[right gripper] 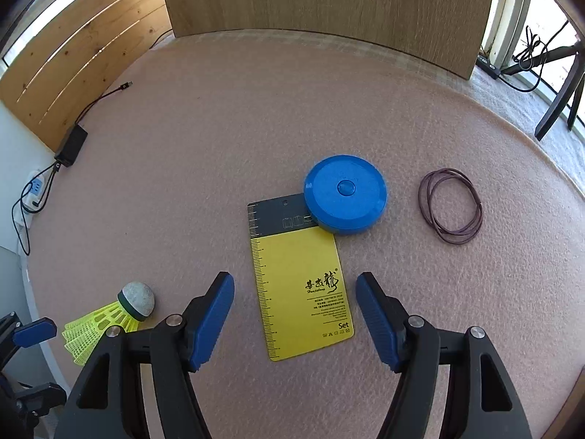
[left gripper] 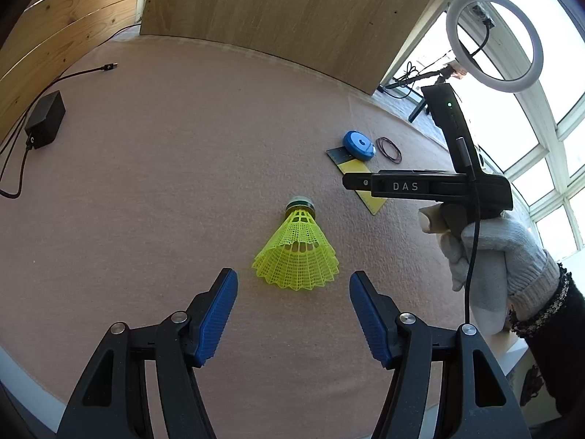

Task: Organize objects
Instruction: 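Move the right gripper to the yellow ruler card and close on it, then lift the yellow card with the right gripper and carry it over the box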

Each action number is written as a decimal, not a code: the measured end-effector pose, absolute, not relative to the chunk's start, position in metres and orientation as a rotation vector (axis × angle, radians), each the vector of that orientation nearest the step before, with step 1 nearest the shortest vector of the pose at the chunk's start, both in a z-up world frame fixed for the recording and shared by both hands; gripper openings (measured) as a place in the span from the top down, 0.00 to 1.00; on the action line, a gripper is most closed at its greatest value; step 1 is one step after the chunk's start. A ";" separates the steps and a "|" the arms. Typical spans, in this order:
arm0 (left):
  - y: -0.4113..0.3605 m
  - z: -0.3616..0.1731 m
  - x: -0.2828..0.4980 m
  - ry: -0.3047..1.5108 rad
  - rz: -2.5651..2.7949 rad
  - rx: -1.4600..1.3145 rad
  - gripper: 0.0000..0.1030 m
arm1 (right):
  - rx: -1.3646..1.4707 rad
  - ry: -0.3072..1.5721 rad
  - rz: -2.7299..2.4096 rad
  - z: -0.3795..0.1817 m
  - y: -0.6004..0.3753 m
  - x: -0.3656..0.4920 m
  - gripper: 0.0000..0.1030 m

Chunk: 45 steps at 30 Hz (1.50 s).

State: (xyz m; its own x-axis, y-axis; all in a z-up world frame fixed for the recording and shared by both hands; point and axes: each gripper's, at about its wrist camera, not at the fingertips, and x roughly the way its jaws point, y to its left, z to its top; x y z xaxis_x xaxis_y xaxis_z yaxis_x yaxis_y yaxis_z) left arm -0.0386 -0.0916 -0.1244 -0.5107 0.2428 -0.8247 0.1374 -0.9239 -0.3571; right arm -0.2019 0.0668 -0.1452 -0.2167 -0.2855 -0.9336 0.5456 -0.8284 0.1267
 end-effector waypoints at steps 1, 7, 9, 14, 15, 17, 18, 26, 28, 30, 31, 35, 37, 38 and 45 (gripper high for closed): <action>-0.092 -0.125 -0.039 -0.595 2.610 -1.521 0.35 | 1.523 0.330 -2.083 -0.145 0.064 -0.202 0.37; -0.093 -0.121 -0.035 -0.595 2.612 -1.519 0.35 | 1.529 0.434 -2.096 -0.146 0.056 -0.198 0.55; -0.092 -0.121 -0.035 -0.596 2.612 -1.518 0.35 | 1.532 0.419 -2.088 -0.146 0.056 -0.197 0.55; -0.091 -0.120 -0.037 -0.592 2.611 -1.518 0.35 | 1.519 0.442 -2.084 -0.146 0.054 -0.186 0.55; -0.090 -0.120 -0.036 -0.590 2.611 -1.518 0.35 | 1.516 0.439 -2.079 -0.146 0.055 -0.183 0.55; -0.087 -0.119 -0.037 -0.584 2.611 -1.516 0.35 | 1.513 0.424 -2.075 -0.146 0.058 -0.175 0.55; -0.086 -0.119 -0.037 -0.580 2.610 -1.515 0.35 | 1.510 0.414 -2.074 -0.145 0.062 -0.171 0.55; -0.069 -0.111 -0.047 -0.525 2.597 -1.496 0.35 | 1.542 0.249 -2.096 -0.141 0.108 -0.141 0.56; -0.061 -0.109 -0.052 -0.501 2.588 -1.491 0.35 | 1.546 0.196 -2.127 -0.136 0.126 -0.136 0.56; -0.052 -0.107 -0.056 -0.479 2.576 -1.487 0.35 | 1.539 0.151 -2.162 -0.129 0.142 -0.131 0.56; -0.047 -0.107 -0.059 -0.466 2.569 -1.484 0.35 | 1.533 0.129 -2.180 -0.124 0.150 -0.129 0.56; -0.023 -0.104 -0.067 -0.413 2.533 -1.471 0.35 | 1.495 0.088 -2.259 -0.105 0.178 -0.122 0.56; -0.010 -0.101 -0.071 -0.388 2.517 -1.462 0.35 | 1.477 0.063 -2.299 -0.096 0.193 -0.118 0.56; -0.004 -0.100 -0.073 -0.377 2.509 -1.457 0.35 | 1.470 0.051 -2.318 -0.091 0.202 -0.117 0.56; 0.033 -0.097 -0.088 -0.324 2.453 -1.427 0.35 | 1.441 -0.046 -2.477 -0.066 0.264 -0.098 0.56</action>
